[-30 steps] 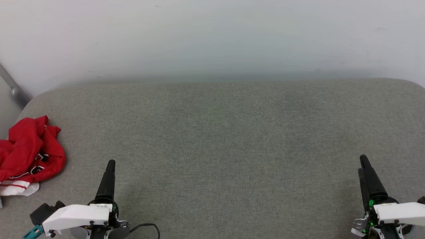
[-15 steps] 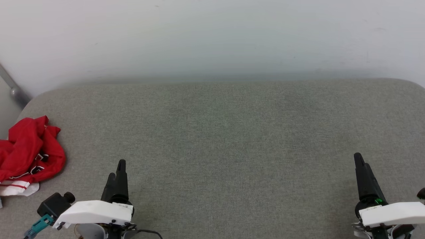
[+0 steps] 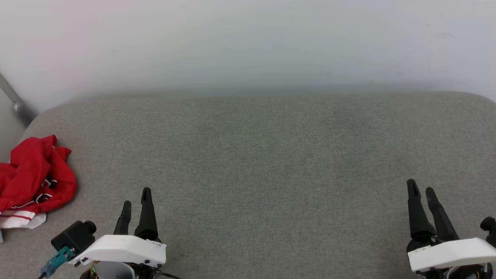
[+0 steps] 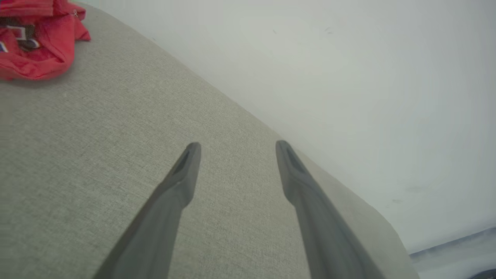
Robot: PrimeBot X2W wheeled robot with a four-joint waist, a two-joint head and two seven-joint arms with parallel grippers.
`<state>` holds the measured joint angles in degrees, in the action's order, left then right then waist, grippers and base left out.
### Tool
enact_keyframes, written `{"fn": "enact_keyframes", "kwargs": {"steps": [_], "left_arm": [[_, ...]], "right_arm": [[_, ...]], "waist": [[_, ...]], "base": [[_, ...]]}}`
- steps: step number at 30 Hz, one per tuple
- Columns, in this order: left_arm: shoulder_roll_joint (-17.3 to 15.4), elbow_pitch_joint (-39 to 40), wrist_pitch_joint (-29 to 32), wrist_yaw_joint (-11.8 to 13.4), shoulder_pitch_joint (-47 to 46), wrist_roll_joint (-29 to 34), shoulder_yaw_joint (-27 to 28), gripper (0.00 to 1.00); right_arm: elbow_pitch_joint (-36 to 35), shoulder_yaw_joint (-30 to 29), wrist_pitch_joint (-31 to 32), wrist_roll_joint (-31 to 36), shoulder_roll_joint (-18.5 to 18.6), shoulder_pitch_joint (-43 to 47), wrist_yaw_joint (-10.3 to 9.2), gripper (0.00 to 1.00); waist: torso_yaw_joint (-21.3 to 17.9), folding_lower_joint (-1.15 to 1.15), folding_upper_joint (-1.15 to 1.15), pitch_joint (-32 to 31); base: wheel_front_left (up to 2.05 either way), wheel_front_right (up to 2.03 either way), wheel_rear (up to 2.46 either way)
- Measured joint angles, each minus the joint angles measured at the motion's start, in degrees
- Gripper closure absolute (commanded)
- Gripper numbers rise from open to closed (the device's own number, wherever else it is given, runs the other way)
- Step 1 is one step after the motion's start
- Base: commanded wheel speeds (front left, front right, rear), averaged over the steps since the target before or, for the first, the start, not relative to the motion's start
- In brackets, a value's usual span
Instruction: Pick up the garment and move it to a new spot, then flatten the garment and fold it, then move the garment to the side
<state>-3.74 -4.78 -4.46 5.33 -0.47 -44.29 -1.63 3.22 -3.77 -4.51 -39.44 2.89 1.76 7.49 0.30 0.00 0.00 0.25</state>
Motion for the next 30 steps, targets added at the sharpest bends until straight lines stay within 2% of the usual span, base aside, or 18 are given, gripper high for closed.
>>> {"fn": "enact_keyframes", "kwargs": {"steps": [15,30], "left_arm": [[-1.18,1.27,-2.65,2.23,1.16,10.32,-2.96,0.00],[-1.51,2.68,-5.16,2.75,2.55,20.34,-5.14,0.00]], "right_arm": [[-2.29,0.46,-2.56,11.52,0.01,1.98,0.00,0.00],[-4.01,0.80,-5.11,21.92,0.01,4.25,0.00,0.00]], "waist": [[0.04,0.00,0.00,-0.24],[0.34,0.00,0.00,-0.85]], "base": [[0.00,0.00,0.00],[0.00,0.00,0.00]]}}
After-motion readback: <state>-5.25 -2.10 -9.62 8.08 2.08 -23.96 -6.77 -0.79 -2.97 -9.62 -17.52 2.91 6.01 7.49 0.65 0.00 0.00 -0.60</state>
